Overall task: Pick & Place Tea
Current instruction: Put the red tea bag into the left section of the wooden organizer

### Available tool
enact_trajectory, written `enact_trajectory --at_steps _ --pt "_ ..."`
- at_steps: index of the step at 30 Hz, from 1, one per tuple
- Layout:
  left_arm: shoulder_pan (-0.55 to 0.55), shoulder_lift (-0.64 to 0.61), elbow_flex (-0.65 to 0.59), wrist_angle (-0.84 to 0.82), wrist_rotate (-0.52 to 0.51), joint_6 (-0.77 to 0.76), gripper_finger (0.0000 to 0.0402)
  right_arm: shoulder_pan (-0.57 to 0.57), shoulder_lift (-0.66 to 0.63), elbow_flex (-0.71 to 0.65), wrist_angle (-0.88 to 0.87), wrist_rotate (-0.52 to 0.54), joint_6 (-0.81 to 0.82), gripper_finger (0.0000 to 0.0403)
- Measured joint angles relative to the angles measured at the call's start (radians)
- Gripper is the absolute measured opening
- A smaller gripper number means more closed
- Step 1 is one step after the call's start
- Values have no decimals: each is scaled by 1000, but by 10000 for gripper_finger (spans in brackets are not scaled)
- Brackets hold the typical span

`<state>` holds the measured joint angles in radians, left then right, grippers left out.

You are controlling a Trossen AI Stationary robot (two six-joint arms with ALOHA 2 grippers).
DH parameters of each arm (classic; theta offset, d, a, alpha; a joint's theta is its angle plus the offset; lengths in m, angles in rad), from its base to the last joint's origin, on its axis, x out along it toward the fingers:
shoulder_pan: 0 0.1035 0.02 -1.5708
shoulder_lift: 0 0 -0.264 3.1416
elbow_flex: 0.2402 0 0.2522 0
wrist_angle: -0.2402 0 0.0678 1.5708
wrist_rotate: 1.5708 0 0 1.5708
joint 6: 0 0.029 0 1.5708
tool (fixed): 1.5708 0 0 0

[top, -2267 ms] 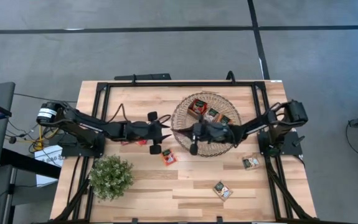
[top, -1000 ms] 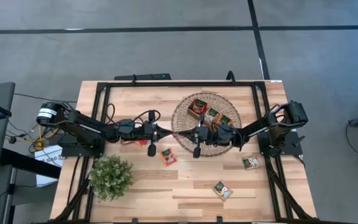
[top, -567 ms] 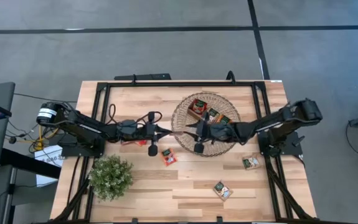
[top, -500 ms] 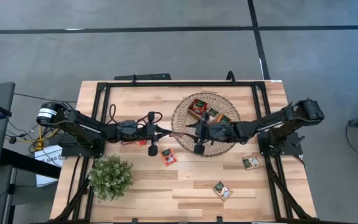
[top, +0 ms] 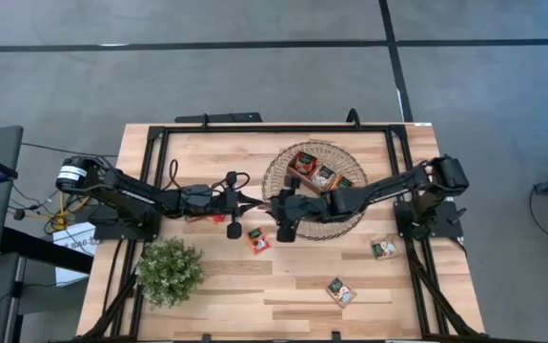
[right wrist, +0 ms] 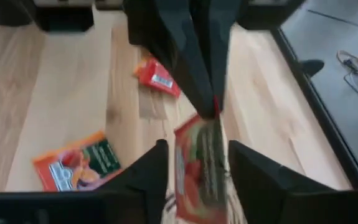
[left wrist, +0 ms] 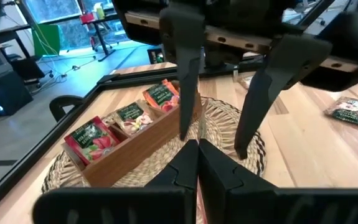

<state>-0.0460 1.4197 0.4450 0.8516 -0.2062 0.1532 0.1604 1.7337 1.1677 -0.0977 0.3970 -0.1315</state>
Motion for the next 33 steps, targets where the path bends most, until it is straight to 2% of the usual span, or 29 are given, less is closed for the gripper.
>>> enact_trajectory --at_steps 8,10,16,21,24,26,29,33 --pt "0 0 0 -13 1 0 0 3 13 26 -55 -1 26 24" --pt "-1 0 0 -14 0 0 0 3 13 26 -60 3 27 7" --pt "0 -2 0 -25 -15 75 5 -7 -7 26 -119 57 105 2" --pt "0 -46 1 -111 -76 89 51 -78 -58 26 -221 82 173 1" --pt "0 -78 2 -138 -153 88 85 -158 -91 26 -266 72 149 1" --pt "-1 -99 0 -161 -240 89 102 -225 -104 26 -310 70 133 1" --pt "-1 -109 2 -171 -317 86 118 -326 -108 17 -359 17 116 0" --pt "-2 -114 1 -197 -326 87 122 -423 -109 -38 -338 -79 97 0"
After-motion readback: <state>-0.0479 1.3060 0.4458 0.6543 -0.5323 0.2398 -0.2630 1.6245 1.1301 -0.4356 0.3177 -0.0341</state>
